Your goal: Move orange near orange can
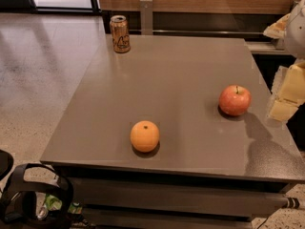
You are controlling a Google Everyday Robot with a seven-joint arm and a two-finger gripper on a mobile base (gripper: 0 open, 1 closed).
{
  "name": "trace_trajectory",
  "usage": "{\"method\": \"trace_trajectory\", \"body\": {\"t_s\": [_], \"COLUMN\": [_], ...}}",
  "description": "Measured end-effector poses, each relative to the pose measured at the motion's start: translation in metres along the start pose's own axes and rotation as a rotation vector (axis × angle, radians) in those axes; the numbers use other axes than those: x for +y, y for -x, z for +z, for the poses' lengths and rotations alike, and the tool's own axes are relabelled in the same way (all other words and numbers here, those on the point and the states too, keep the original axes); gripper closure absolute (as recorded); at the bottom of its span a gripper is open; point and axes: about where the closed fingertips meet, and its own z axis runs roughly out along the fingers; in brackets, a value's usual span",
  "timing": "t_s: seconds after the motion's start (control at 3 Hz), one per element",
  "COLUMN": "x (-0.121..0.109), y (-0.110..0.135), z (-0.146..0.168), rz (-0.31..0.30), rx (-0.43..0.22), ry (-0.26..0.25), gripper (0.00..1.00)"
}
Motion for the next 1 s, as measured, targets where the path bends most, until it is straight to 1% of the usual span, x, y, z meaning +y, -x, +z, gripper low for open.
{"method": "trace_trajectory", "body": {"t_s": [0.33,0.67,1.0], "x": [0.0,0.0,0.012], "y": [0.0,0.004,0.028], "z": [0.0,0.003,0.027], "rz": [0.0,0.003,0.012], "rx": [0.0,-0.032,-0.09], "ry": [0.0,0.011,0.036], "gripper": [0.0,0.0,0.0]}}
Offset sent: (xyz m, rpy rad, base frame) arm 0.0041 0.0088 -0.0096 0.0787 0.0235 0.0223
